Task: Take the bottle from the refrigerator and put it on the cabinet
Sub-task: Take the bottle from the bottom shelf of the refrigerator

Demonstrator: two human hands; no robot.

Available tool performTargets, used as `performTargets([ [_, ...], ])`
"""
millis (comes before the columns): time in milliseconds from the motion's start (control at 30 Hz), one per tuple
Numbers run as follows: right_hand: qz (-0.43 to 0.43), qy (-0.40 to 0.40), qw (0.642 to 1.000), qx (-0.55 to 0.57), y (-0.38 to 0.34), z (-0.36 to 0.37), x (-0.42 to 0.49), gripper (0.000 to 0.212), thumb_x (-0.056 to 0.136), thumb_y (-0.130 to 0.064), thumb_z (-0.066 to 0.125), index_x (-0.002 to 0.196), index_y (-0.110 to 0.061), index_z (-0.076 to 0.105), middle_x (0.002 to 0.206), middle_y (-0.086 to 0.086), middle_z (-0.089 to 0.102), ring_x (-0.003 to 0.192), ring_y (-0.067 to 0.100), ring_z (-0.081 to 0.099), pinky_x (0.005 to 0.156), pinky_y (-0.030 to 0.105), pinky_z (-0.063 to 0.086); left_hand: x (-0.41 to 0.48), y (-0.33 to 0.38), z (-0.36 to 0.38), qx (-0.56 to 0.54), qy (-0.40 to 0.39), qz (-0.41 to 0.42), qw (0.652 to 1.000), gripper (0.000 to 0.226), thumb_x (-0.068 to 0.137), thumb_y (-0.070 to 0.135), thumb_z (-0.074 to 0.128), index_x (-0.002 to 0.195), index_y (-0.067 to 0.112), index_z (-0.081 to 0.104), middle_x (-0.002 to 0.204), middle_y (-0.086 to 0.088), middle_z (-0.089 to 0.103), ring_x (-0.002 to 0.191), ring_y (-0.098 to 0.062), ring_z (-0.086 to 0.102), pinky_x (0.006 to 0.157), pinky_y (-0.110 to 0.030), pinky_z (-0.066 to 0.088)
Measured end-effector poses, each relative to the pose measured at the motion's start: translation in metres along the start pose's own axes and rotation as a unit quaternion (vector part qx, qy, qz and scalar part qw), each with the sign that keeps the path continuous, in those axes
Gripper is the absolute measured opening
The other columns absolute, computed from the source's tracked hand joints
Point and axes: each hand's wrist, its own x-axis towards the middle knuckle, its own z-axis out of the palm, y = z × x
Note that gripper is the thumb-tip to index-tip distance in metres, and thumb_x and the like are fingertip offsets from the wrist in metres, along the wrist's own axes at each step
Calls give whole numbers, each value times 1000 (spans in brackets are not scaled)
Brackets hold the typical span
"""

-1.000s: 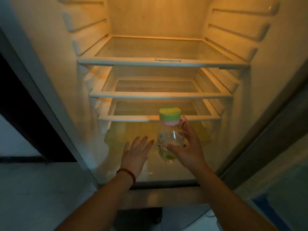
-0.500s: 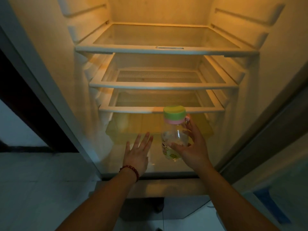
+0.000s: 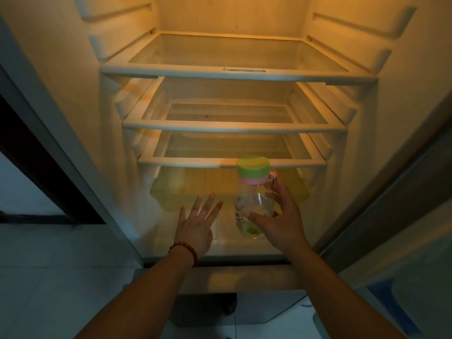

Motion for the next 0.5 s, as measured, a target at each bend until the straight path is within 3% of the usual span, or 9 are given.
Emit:
performTargets([
  [233, -9, -10, 1000, 0, -8, 7, -7, 95, 59, -15, 87, 123, -61, 33, 128, -35, 42, 122, 14, 48, 95, 46, 51, -6, 0, -19, -22, 4, -4, 1000, 84, 90, 34, 41, 127, 46, -33, 152, 12, -24, 143, -22, -11, 111, -53, 5],
  [333, -24, -8, 1000, 1, -15, 12, -15, 93, 60, -13, 86, 124, -56, 35, 128, -34, 43, 119, 13, 50, 94, 42, 51, -18, -5, -30, -50, 36, -16, 998, 82, 91, 36, 40, 129, 47, -32, 155, 10, -19, 143, -22, -7, 111, -52, 12],
  [500, -27, -19, 999, 26, -30, 26, -38, 91, 62, -12, 85, 128, -49, 36, 135, -17, 47, 121, 8, 49, 94, 28, 51, -57, -13, -48, -213, 129, 3, 968, 75, 87, 24, 51, 145, 35, 3, 157, 3, 10, 141, -20, 17, 109, -36, 29],
])
